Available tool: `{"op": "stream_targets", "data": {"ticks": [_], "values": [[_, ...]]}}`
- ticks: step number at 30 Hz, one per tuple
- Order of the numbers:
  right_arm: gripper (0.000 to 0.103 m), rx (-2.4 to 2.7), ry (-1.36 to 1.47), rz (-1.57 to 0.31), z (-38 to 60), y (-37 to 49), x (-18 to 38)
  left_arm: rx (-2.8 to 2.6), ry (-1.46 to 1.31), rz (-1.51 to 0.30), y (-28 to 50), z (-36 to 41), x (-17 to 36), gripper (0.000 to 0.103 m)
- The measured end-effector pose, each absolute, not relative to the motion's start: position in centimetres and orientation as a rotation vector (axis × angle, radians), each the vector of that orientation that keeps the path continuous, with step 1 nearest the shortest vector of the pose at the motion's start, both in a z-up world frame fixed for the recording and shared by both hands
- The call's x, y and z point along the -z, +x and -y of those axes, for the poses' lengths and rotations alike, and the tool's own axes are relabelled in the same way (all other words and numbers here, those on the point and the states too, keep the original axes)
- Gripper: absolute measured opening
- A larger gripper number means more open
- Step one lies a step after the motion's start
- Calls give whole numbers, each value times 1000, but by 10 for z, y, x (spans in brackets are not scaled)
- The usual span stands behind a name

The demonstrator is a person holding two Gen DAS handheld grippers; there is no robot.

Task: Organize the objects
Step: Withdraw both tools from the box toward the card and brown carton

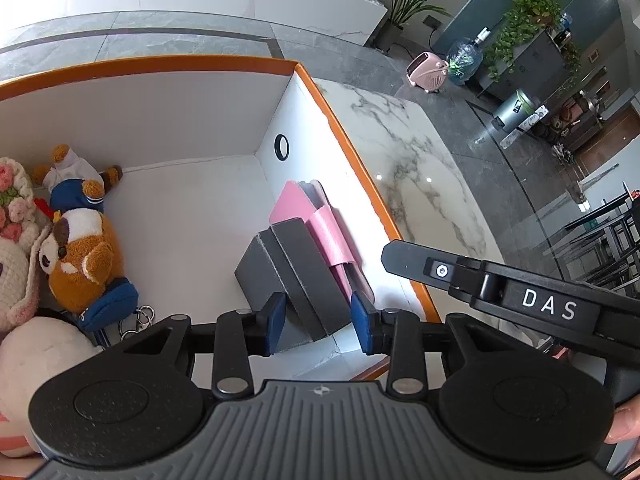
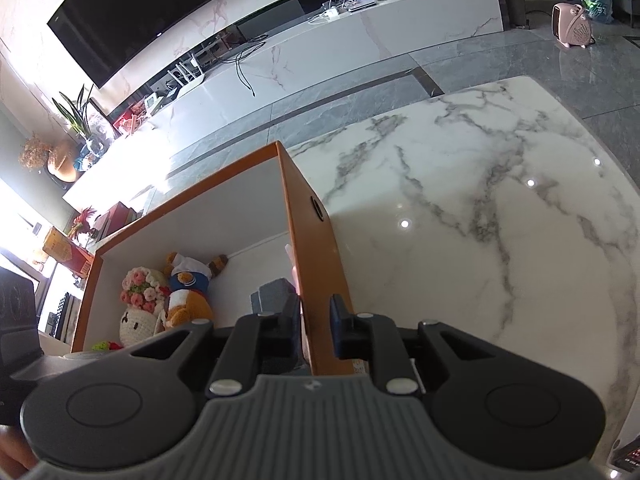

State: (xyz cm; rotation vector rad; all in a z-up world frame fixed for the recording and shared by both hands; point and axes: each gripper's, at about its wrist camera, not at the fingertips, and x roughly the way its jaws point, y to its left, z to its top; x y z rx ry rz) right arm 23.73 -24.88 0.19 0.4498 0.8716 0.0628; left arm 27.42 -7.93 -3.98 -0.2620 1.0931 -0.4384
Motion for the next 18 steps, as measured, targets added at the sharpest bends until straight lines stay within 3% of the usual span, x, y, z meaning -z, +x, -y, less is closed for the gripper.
{"op": "stream_targets", "data": {"ticks": [9,14,18], "values": [[20,-69,426,-838,248,228,-13,407,-268,-1052,271,71,28,47],[31,-83,395,-801,248,211,-26,422,-237,-979,250,66,9,47],[32,-104,370,-764,247,185,-36,460,-192,-918,223,67,-12,47]]}}
